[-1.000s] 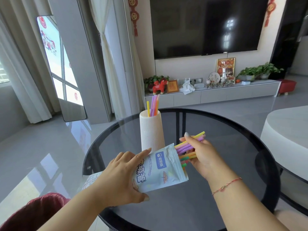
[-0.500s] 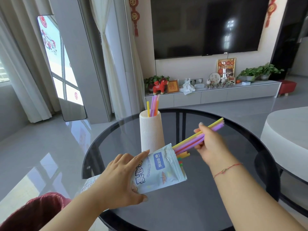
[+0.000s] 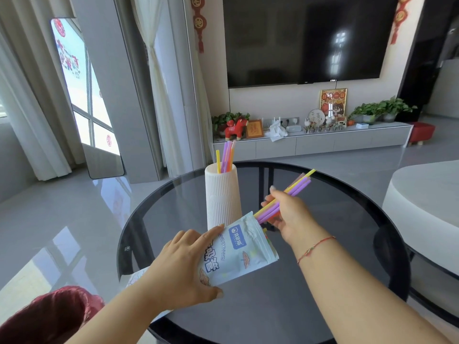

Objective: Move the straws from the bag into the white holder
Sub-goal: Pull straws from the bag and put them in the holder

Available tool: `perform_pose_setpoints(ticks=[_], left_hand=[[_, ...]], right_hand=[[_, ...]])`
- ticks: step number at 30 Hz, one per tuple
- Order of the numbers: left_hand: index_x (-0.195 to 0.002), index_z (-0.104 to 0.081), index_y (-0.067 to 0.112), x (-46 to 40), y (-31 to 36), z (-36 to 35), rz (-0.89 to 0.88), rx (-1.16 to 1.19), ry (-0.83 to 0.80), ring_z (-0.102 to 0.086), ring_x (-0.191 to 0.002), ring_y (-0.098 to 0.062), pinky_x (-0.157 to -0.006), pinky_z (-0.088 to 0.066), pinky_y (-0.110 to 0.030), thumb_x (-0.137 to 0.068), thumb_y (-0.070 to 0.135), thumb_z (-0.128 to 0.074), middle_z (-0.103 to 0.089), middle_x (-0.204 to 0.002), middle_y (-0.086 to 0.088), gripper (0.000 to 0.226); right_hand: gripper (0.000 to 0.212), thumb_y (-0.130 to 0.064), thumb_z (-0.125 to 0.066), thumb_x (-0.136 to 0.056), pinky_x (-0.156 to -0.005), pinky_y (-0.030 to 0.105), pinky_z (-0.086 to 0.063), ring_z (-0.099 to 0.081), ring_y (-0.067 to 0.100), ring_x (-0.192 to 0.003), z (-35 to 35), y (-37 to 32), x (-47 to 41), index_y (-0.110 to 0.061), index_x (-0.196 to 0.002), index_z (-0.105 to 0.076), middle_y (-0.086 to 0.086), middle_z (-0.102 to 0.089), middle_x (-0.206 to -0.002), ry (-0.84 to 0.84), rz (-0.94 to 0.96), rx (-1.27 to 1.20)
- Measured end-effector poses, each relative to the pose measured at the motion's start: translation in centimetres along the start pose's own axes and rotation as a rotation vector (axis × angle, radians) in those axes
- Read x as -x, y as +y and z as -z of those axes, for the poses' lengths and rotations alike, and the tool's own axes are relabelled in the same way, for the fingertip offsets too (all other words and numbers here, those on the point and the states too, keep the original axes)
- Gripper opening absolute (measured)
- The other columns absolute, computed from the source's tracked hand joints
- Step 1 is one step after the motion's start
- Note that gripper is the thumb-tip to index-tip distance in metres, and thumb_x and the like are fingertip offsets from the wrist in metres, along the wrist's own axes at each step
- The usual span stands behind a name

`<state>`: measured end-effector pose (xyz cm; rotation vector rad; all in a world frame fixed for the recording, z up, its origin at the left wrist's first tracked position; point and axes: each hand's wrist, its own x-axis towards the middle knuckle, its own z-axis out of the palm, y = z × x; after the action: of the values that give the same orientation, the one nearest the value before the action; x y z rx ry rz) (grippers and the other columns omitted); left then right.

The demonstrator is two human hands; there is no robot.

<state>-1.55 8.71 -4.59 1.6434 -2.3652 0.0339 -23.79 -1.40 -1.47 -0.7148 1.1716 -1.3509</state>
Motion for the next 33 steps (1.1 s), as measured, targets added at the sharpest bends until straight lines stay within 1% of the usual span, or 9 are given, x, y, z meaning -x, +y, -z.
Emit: perform_pose_setpoints(ticks=[2,5,11,13,18,22,26,29,33], left_hand=[[-0.143,0.007,0.054,0.0,-0.2,0.0,-0.007,-0.029,-0.001,-0.034,-0.108,-0.008,-0.098,-0.033,-0.023,-0.055,0.079,-0.058,-0.034,-0.111,0.02,0.112],[-0.141,0.01,0.057,0.2,-1.2,0.1,0.003,-0.07,-0.012,-0.034,-0.105,-0.008,-0.096,-0.033,-0.024,-0.054,0.078,-0.057,-0.032,-0.107,0.02,0.111],[-0.139,0.009,0.058,0.2,-1.5,-0.4,0.02,-0.039,-0.025,-0.034,-0.105,-0.008,-0.097,-0.034,-0.024,-0.055,0.077,-0.059,-0.034,-0.106,0.02,0.11],[-0.142,0.006,0.056,-0.1,-0.9,-0.6,0.014,-0.012,-0.019,-0.033,-0.107,-0.007,-0.098,-0.033,-0.023,-0.055,0.076,-0.06,-0.033,-0.108,0.02,0.11],[-0.145,0.002,0.051,-0.8,-0.2,-0.7,0.005,-0.003,-0.024,-0.033,-0.109,-0.007,-0.096,-0.032,-0.021,-0.058,0.074,-0.061,-0.034,-0.11,0.02,0.11],[-0.145,0.004,0.052,-0.8,-1.3,-1.5,0.025,-0.112,-0.114,-0.035,-0.111,-0.011,-0.096,-0.033,-0.024,-0.058,0.074,-0.059,-0.035,-0.111,0.016,0.11],[-0.145,0.002,0.05,-1.7,-1.2,-2.4,0.028,-0.18,-0.216,-0.037,-0.112,-0.015,-0.095,-0.035,-0.028,-0.061,0.069,-0.063,-0.038,-0.117,0.01,0.108],[-0.145,-0.001,0.049,-2.8,0.1,-3.3,0.002,-0.18,-0.229,-0.037,-0.116,-0.019,-0.098,-0.036,-0.033,-0.061,0.069,-0.065,-0.04,-0.123,0.006,0.108],[-0.145,-0.003,0.048,-3.9,1.1,-4.4,-0.002,-0.166,-0.223,-0.035,-0.121,-0.021,-0.103,-0.034,-0.037,-0.06,0.072,-0.067,-0.039,-0.131,0.003,0.109]], right_hand=[[0.028,-0.03,-0.06,-0.089,-0.077,0.037,-0.052,-0.063,0.02,-0.068,0.7,-0.3,-0.3,-0.013,-0.066,-0.06,0.003,-0.065,-0.068,0.024,0.027,0.106],[0.034,-0.028,-0.055,-0.091,-0.064,0.03,-0.046,-0.06,0.018,-0.063,1.9,-2.0,-1.0,-0.013,-0.061,-0.056,0.004,-0.063,-0.067,0.059,0.111,0.12],[0.031,-0.022,-0.051,-0.095,-0.07,0.035,-0.053,-0.057,0.024,-0.061,1.3,-4.0,-1.0,-0.006,-0.068,-0.052,0.01,-0.057,-0.059,-0.094,0.044,-0.423],[0.029,-0.022,-0.053,-0.094,-0.071,0.036,-0.054,-0.058,0.022,-0.056,0.1,-3.1,-0.4,-0.008,-0.069,-0.052,0.007,-0.058,-0.052,-0.152,0.015,-0.441],[0.032,-0.026,-0.05,-0.096,-0.059,0.034,-0.051,-0.044,0.018,-0.047,-1.5,-0.7,-0.2,-0.009,-0.07,-0.05,0.003,-0.046,-0.048,-0.097,-0.012,-0.348],[0.034,-0.03,-0.046,-0.097,-0.044,0.021,-0.03,-0.029,0.009,-0.032,-0.7,-3.9,-2.0,-0.014,-0.067,-0.046,-0.007,-0.034,-0.038,0.027,0.166,-0.302],[0.031,-0.029,-0.05,-0.095,-0.04,0.021,-0.029,-0.029,0.008,-0.032,-1.2,-7.1,-2.8,-0.014,-0.069,-0.051,-0.002,-0.035,-0.051,0.1,0.371,-0.033],[0.03,-0.029,-0.051,-0.094,-0.042,0.025,-0.031,-0.031,0.012,-0.039,-2.3,-8.6,-2.8,-0.016,-0.067,-0.052,-0.002,-0.038,-0.051,0.059,0.513,0.142],[0.03,-0.034,-0.052,-0.091,-0.055,0.034,-0.039,-0.041,0.016,-0.047,-3.2,-10.6,-2.1,-0.021,-0.064,-0.055,-0.002,-0.046,-0.054,0.068,0.696,0.306]])
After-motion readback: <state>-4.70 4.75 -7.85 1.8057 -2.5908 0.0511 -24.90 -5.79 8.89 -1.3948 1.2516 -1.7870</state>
